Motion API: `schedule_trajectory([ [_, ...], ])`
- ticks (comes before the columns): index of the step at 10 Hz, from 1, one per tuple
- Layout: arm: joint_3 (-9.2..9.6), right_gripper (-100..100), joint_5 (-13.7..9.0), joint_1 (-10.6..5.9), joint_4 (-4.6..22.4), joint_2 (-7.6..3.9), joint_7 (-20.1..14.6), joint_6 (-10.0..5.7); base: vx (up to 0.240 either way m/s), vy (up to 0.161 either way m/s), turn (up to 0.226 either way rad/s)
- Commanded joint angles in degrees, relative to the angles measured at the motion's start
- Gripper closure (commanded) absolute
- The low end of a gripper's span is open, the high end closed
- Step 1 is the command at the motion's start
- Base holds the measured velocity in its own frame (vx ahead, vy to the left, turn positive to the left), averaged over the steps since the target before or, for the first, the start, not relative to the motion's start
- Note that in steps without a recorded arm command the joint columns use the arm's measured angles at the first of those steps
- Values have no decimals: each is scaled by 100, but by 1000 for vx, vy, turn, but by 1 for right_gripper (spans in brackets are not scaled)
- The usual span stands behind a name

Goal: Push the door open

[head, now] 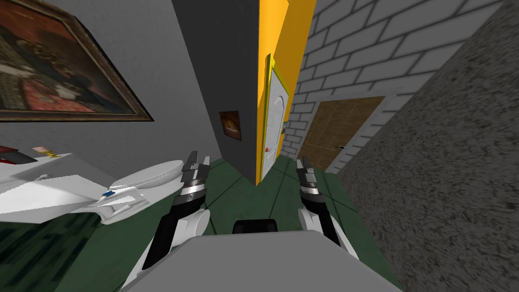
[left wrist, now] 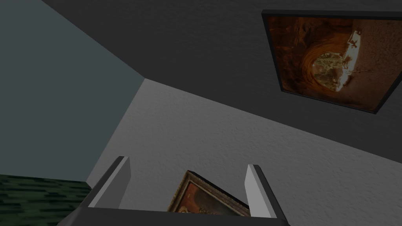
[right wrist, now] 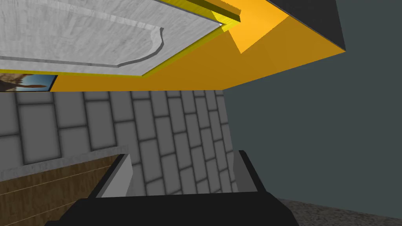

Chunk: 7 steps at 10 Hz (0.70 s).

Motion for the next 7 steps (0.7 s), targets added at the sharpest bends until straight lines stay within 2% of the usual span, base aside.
schedule_trajectory([
  [1,49,-100,-1,-74,164,-36,-16,-3,53,-71,76],
  [7,258,-100,-5,-394,870,-151,-83,-15,102,-122,95],
])
